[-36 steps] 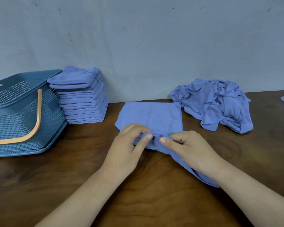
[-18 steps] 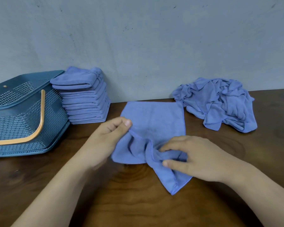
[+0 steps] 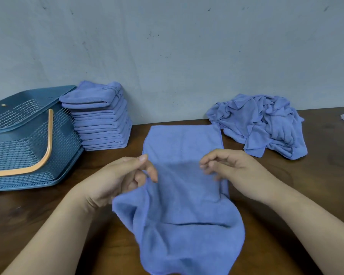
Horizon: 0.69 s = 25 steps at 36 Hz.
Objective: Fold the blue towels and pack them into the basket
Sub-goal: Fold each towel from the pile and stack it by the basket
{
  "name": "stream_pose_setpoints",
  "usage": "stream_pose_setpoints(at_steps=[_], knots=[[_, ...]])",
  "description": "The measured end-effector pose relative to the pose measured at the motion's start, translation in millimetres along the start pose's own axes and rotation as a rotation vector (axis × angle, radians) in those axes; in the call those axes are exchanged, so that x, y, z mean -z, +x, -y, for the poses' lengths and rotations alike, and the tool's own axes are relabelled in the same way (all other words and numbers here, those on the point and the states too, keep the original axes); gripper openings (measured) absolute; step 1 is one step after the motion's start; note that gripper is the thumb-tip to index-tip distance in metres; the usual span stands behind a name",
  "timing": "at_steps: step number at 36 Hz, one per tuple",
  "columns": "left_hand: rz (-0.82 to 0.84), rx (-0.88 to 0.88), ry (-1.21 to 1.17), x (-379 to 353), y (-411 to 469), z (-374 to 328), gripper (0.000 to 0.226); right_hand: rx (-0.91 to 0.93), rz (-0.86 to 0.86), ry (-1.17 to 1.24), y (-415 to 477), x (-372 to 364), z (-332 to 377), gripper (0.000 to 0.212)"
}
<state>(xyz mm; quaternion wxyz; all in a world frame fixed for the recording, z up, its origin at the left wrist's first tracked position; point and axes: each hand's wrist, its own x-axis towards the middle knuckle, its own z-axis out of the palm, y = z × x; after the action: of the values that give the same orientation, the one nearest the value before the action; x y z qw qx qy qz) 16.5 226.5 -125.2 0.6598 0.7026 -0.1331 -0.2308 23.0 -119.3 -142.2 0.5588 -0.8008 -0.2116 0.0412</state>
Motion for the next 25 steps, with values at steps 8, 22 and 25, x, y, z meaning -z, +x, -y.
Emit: stream_pose_setpoints(at_steps=[8,22,25], knots=[[-0.515,-0.225,0.983,-18.4,33.3,40.0,0.02,-0.112,0.118,-0.775,6.0,-2.1,-32.5,0.055],[-0.37,0.227,1.244,-18.6,37.2,55.2,0.072,-0.06,0.197,-0.771,35.9,21.5,-56.4,0.061],[-0.353,0.24,1.26,-20.5,35.0,55.1,0.073,-0.018,0.17,-0.754,34.4,22.3,-57.4,0.056]])
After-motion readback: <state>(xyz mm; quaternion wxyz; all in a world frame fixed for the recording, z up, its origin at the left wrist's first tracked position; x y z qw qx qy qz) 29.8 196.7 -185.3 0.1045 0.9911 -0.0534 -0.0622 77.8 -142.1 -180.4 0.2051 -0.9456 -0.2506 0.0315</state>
